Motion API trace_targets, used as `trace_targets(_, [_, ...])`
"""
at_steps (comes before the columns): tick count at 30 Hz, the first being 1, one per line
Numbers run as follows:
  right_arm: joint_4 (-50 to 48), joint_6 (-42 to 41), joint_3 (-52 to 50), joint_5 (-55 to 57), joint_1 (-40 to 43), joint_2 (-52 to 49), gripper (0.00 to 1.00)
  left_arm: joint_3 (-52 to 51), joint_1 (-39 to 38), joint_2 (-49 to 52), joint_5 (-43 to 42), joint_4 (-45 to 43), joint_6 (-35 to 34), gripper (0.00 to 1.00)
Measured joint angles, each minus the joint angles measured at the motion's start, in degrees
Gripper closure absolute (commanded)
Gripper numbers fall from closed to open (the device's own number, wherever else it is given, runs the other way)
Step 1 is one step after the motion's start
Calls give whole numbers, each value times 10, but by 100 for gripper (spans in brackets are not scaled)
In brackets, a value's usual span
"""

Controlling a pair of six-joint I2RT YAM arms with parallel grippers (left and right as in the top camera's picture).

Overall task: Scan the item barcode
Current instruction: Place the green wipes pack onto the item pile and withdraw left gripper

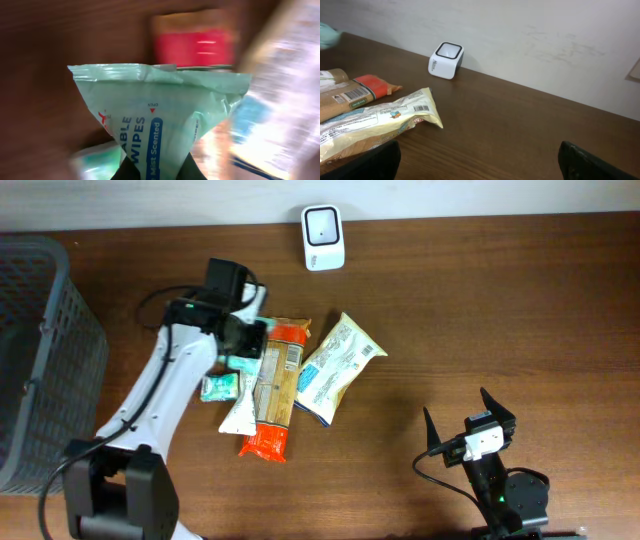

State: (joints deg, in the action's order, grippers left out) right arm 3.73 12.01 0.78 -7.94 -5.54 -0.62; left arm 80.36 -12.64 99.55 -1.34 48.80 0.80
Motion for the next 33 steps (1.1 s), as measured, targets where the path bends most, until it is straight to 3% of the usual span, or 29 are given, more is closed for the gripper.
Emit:
trace_targets(5, [0,0,0,0,0,0,2,-32,70,0,96,-19,-6,100])
trace_targets(12, [0,0,0,0,0,0,1,-177,89,12,116,-146,-7,100])
trace_targets(19, [0,0,0,0,0,0,1,-195,62,22,-6,-236,-16,100])
trace_targets(28, [0,0,0,0,0,0,1,-196,12,24,-89,-247,-37,99])
trace_targets(29, [0,0,0,0,0,0,1,-195,13,24,-87,-246,-37,96])
trace_targets(30, [0,0,0,0,0,0,1,-193,14,25,-87,-245,-37,75])
trace_targets(33, [0,0,0,0,0,0,1,-172,22,34,-70,-249,-42,41])
